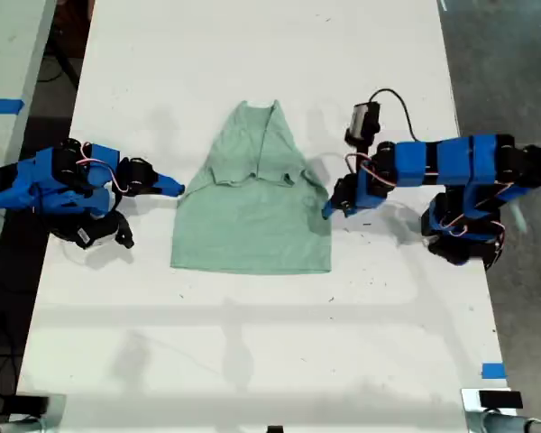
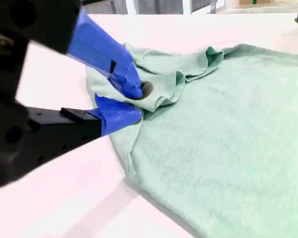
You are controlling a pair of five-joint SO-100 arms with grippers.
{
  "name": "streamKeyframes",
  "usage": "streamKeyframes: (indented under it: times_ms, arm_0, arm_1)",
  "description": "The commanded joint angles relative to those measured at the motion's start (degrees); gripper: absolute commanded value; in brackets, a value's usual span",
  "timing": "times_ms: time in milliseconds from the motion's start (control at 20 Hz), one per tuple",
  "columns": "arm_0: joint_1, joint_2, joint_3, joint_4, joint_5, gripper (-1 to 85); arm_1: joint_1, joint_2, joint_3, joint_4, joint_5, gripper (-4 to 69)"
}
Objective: Fold t shirt
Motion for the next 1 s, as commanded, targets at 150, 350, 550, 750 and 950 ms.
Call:
streamKeyframes:
  times_ms: [150,350,550,750,950]
  arm_0:
    - [0.97,0.44,0.18,-0.09,-0.53,3.0]
    - [0.97,0.44,0.18,-0.09,-0.53,2.7]
    - [1.05,0.44,0.18,-0.09,-0.62,2.6]
    - [0.97,0.44,0.18,-0.09,-0.62,2.6]
    - [0.97,0.44,0.18,-0.09,-0.53,2.6]
  arm_1:
    - [-0.44,-14.94,-6.68,-5.63,1.14,18.9]
    - [-0.53,-17.67,-4.57,-7.38,1.93,11.4]
    - [-0.26,-16.96,-4.48,-4.57,2.72,1.2]
    - [-0.44,-15.73,-15.64,6.15,1.23,1.2]
    - [-1.32,-22.41,-34.54,15.29,-2.9,1.2]
